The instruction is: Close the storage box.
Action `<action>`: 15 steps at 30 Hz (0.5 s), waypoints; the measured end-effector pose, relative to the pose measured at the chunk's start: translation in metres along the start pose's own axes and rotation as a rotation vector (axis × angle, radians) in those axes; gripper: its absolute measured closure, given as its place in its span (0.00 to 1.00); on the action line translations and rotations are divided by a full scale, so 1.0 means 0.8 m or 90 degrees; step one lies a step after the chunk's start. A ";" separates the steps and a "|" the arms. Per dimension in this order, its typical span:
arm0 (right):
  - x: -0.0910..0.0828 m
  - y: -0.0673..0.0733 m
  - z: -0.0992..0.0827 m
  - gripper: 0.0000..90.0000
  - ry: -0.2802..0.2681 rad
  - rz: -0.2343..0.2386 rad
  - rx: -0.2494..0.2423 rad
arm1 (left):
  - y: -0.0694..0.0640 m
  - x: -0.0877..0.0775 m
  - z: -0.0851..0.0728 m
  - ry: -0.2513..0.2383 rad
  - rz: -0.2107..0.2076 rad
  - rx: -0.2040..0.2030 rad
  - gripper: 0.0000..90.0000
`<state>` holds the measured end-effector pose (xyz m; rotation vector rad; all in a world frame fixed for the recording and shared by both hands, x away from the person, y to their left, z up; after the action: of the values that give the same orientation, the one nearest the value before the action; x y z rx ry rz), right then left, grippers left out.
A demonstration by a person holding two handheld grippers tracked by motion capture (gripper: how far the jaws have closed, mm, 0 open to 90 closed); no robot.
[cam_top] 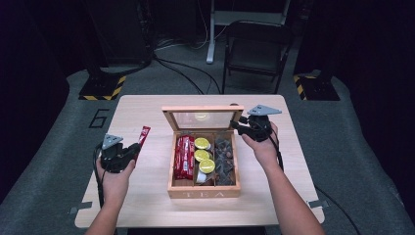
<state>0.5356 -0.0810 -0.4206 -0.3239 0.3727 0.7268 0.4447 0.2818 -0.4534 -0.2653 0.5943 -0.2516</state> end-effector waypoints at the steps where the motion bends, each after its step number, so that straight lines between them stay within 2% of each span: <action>1: 0.000 0.000 0.000 0.68 0.000 0.000 0.000 | 0.001 0.000 0.000 -0.002 0.001 -0.003 0.95; 6: 0.000 0.000 0.000 0.68 0.001 0.000 -0.001 | 0.013 -0.001 -0.008 0.003 0.007 -0.005 0.95; 9: 0.000 0.000 0.000 0.68 0.000 0.000 0.000 | 0.029 -0.003 -0.020 0.010 0.014 -0.008 0.95; 10: 0.000 0.000 0.000 0.68 0.000 0.000 -0.001 | 0.029 -0.003 -0.020 0.010 0.014 -0.008 0.95; 11: 0.000 0.000 0.000 0.68 -0.001 -0.001 0.000 | 0.037 -0.003 -0.025 0.013 0.018 -0.011 0.95; 15: -0.001 0.001 -0.001 0.68 0.000 -0.003 0.002 | 0.049 -0.002 -0.031 0.014 0.027 -0.015 0.95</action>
<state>0.5344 -0.0809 -0.4210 -0.3218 0.3736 0.7207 0.4349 0.3145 -0.4846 -0.2722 0.6242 -0.2068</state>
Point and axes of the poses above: each handheld gripper's, and its own axes: x roughly forward along the jaws, z roughly out of its top, y roughly to its left, the point moved 8 cm from there along x, roughly forward along the jaws, and after that the axes turned 12 degrees about -x, right-handed, at the moved point
